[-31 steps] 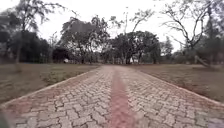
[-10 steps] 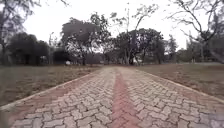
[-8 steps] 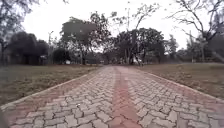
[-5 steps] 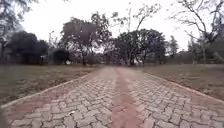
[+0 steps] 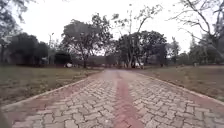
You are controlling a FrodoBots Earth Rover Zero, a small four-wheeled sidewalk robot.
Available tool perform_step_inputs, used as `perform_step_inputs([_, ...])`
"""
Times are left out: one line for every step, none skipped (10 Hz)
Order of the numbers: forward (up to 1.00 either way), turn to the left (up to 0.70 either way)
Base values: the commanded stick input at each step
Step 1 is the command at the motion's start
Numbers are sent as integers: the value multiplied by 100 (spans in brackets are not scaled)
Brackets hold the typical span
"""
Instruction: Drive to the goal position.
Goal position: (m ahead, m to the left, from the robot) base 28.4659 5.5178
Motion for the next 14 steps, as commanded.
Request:
perform_step_inputs([70, -16])
perform_step_inputs([70, -28])
perform_step_inputs([70, 0])
perform_step_inputs([70, 0])
perform_step_inputs([70, 0])
perform_step_inputs([70, 0])
perform_step_inputs([70, 0])
perform_step_inputs([70, 0])
perform_step_inputs([70, 0])
perform_step_inputs([70, 0])
perform_step_inputs([70, 0])
perform_step_inputs([70, 0])
perform_step_inputs([70, 0])
perform_step_inputs([70, 0])
